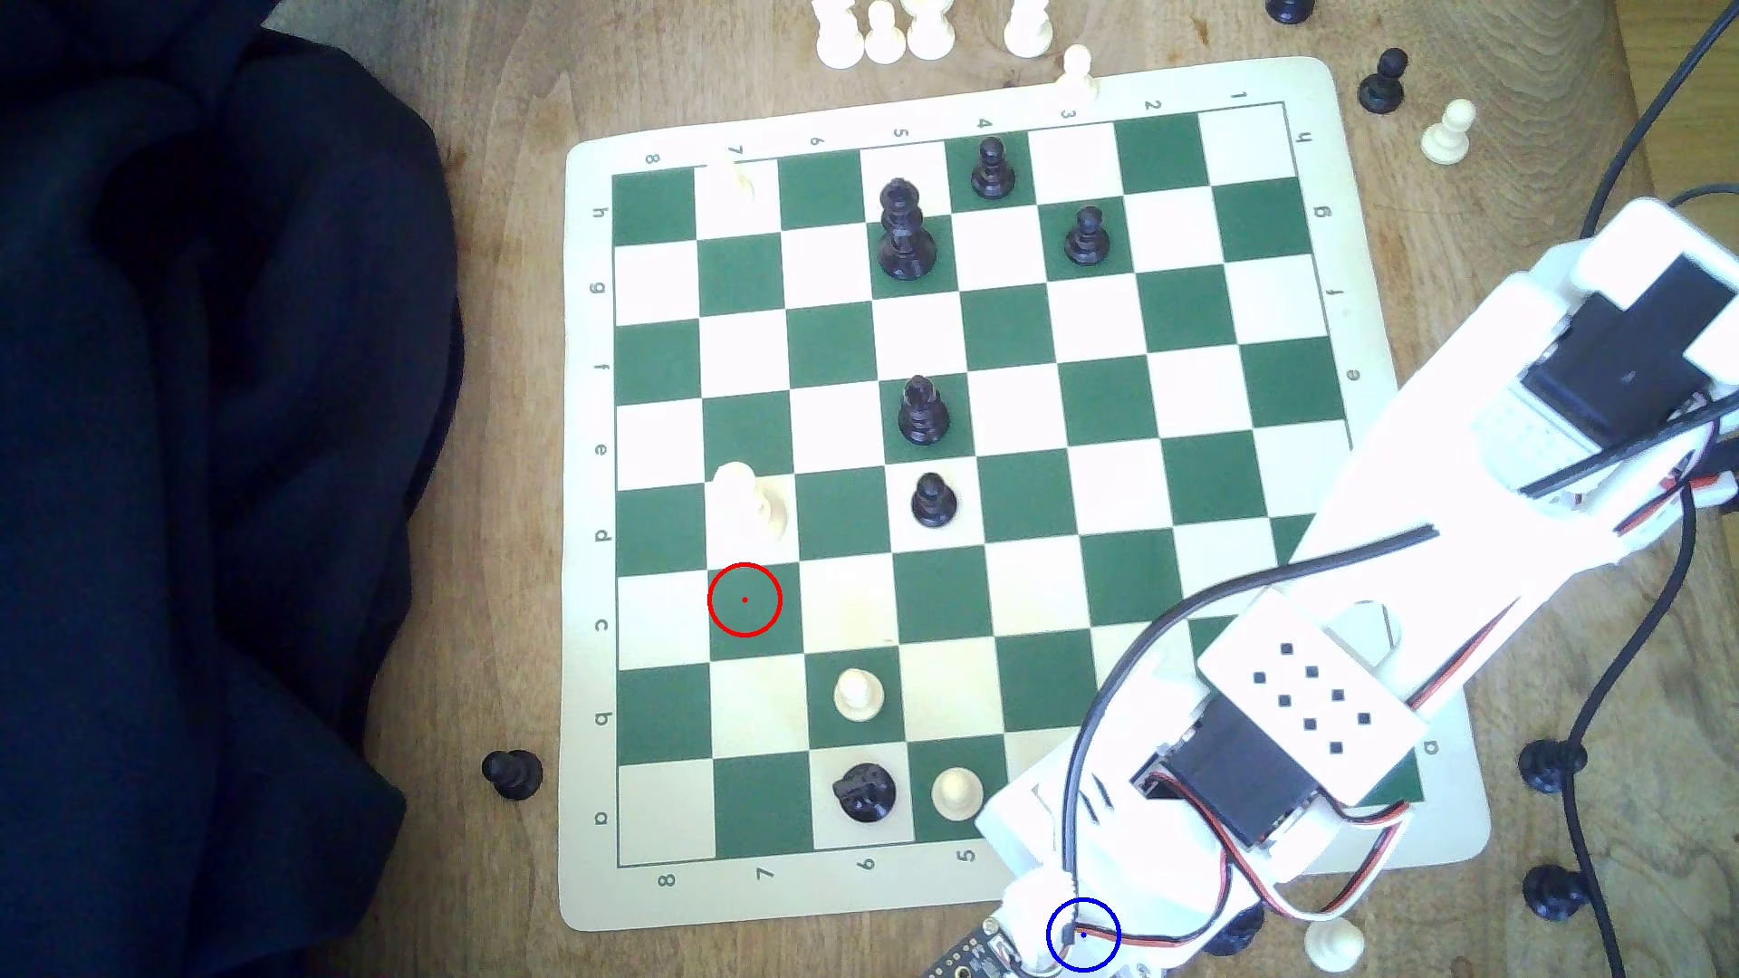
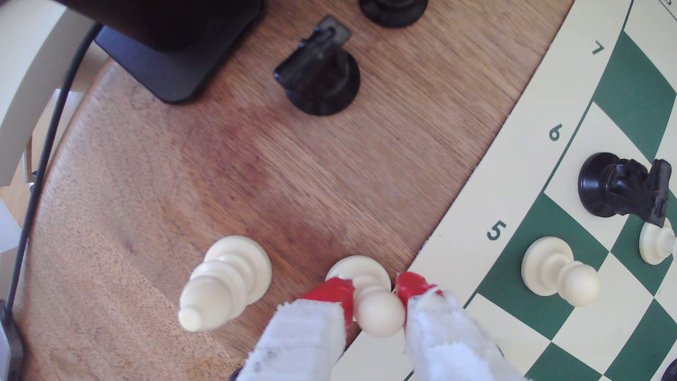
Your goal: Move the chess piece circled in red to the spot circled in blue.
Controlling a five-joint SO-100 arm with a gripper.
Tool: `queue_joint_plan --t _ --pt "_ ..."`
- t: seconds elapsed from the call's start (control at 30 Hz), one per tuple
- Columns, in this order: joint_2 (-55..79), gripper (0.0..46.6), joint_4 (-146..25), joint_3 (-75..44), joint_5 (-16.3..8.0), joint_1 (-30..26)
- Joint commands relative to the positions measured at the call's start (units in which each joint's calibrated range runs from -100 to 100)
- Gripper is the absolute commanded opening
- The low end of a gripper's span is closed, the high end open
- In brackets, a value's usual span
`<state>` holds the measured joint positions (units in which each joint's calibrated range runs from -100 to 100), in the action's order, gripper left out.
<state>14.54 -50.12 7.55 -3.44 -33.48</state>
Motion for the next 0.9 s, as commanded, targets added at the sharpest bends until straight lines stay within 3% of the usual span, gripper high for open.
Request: queue_joint_plan --t 0.0,0.33,0.57,0.87 --pt "-1.0 1.5 -0.1 -4.9 0.0 0.0" --pt "-0.8 4.6 -1.6 -4.9 0.1 -0.2" --pt "-1.9 11.8 -2.5 -4.9 -0.1 0.1" --pt "-3.8 13.6 -2.7 -4.6 0.0 0.8"
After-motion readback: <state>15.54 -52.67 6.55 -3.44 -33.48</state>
